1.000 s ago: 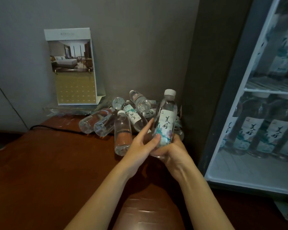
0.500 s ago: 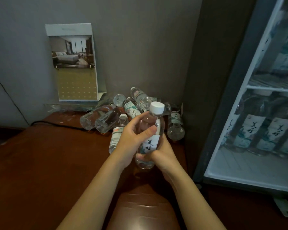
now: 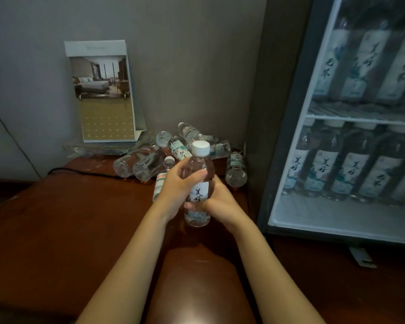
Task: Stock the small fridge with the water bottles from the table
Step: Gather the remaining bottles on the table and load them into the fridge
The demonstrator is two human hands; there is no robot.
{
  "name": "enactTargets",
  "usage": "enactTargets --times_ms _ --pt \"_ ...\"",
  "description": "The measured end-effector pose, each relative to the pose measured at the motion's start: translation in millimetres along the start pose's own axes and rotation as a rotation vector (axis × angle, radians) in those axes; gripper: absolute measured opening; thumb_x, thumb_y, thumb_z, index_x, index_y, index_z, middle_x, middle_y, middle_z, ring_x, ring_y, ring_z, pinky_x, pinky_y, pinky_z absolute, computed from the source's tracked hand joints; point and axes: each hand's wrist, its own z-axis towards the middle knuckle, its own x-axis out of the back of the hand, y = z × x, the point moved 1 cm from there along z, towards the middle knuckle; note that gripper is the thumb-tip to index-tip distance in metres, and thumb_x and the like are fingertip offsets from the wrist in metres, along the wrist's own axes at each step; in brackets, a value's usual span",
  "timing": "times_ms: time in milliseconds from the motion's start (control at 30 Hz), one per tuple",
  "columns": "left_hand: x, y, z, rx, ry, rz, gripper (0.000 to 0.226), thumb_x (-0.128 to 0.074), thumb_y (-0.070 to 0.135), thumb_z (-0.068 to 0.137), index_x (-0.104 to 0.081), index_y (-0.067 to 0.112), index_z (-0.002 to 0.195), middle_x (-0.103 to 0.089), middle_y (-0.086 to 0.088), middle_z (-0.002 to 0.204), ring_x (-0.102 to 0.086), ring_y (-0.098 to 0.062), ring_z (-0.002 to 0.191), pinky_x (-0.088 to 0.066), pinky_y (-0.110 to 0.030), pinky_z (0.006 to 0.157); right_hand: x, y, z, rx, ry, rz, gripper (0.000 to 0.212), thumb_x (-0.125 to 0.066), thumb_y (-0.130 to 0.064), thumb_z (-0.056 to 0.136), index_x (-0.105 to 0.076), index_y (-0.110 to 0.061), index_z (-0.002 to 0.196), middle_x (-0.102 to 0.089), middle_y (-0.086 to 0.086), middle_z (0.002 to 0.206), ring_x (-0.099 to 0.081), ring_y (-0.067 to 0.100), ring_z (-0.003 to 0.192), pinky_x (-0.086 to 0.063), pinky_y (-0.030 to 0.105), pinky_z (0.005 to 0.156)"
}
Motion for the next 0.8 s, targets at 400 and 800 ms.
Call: enactTargets --times_ms 400,800 --pt "-18 14 -96 0.190 -0.211 0.239 0.020 -0.068 0.017 0.082 -0.062 0.025 0.099 -0.070 0.008 0.097 -0.065 -0.008 0.095 -0.050 -0.017 0.074 10 -3 -109 -0.055 0.121 -0.105 0.065 -0.085 -0.015 0.062 -0.046 -0.020 0.114 -0.062 -0.003 0.110 -0.061 0.008 0.097 -0.053 0.024 0.079" --pt "-106 61 -161 0.169 -0.479 0.259 0.019 -0.058 0.025 0.089 -0.061 0.027 0.108 -0.069 0.008 0.098 -0.067 0.003 0.083 -0.050 -0.013 0.063 79 -20 -233 0.028 0.226 -0.176 0.059 -0.079 -0.026 0.071 -0.049 -0.022 0.122 -0.062 -0.006 0.116 -0.061 0.008 0.105 -0.054 0.031 0.088"
